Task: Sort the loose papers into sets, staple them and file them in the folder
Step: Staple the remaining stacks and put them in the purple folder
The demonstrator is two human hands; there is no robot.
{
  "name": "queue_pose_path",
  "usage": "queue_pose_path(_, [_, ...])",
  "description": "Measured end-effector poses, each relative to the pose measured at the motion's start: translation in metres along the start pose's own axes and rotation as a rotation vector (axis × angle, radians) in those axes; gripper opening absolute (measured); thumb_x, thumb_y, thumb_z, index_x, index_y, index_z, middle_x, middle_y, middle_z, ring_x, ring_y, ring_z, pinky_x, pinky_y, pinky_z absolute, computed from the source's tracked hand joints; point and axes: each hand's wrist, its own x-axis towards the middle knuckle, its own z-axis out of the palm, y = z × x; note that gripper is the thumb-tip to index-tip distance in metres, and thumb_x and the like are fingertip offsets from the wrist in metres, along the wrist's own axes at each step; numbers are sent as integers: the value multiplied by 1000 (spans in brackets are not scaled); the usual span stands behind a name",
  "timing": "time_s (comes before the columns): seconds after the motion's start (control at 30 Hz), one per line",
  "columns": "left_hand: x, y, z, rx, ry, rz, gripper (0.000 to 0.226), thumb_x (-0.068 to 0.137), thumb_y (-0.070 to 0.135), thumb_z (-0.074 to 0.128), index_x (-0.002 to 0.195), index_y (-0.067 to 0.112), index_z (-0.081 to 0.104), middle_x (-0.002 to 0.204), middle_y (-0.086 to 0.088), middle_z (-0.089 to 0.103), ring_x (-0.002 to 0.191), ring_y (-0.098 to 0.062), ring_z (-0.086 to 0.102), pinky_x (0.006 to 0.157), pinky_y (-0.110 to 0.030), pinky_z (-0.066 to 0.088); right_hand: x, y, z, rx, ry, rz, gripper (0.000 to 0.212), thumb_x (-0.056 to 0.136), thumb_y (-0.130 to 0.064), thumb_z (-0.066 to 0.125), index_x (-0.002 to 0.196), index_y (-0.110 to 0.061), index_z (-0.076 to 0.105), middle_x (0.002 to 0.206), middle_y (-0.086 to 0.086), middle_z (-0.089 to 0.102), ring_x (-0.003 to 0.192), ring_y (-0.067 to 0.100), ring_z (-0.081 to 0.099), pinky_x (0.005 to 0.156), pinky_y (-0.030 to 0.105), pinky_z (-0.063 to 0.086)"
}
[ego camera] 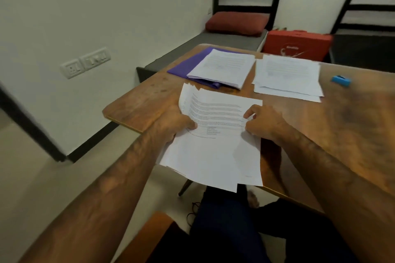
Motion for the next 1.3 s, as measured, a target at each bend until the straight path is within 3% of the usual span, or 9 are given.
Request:
queue_pose_path(0.13, [-18,25,64,19,-66,18,42,85,-3,78,125,6,65,116,-1,67,91,-19,64,70,-22,48,-28,53,-33,-8,52,115,30,88,-26,63,117,-33,63,128,2,60,117,24,56,102,38,54])
queue_pose_path(0.23, [-25,38,114,-5,-148,128,55,83,-13,74,132,6,61,130,-4,67,113,-27,66,59,-15,50,-46,93,-57,-37,90,208,31,93,-23,62,123,-29,64,129,3,59,114,21,56,100,32,52])
queue_pose_path(0.37, [-38,58,167,9,-231,157,58,83,-10,74,135,11,61,133,-5,67,115,-27,65,74,-26,54,-69,133,-81,-56,156,302,31,93,-17,60,122,-22,68,123,5,62,108,21,57,100,34,52])
queue_pose_path(0.5, [-17,54,229,24,-256,182,63,66,9,75,128,11,67,126,-5,72,111,-28,69,92,-43,60,-86,168,-100,-47,225,379,31,90,-14,58,118,-18,71,95,-5,52,107,26,64,97,40,57])
queue_pose_path(0.67, [-51,85,258,100,-269,225,31,89,10,68,119,17,68,117,0,71,105,-26,68,90,-39,60,-85,194,-107,-63,280,457,37,95,-22,52,130,-22,65,142,8,56,134,32,46,108,39,45])
queue_pose_path(0.77, [-48,93,268,154,-317,231,34,98,18,64,131,13,64,128,-1,67,114,-26,66,96,-36,57,-81,204,-111,-98,316,502,39,94,-26,55,132,-25,64,145,9,52,136,32,43,108,43,41])
queue_pose_path(0.93, [-34,105,262,833,-188,398,64,101,64,40,151,23,41,154,-1,47,137,-26,50,113,-36,39,-64,218,-111,-138,427,430,37,90,-31,62,127,-30,69,141,6,57,131,31,49,107,48,44])
queue_pose_path(1.03, [-23,102,270,924,-117,606,66,103,61,38,157,25,31,163,-2,36,146,-26,40,121,-39,30,-53,219,-109,-81,444,398,33,91,-28,64,123,-30,71,139,4,59,132,31,49,108,47,41])
queue_pose_path(1.3, [16,114,324,835,-141,831,49,101,49,52,144,23,50,147,-2,45,135,-21,39,112,-38,36,-40,240,-101,68,444,281,26,79,-20,69,102,-30,77,103,-3,71,105,26,62,88,44,57])
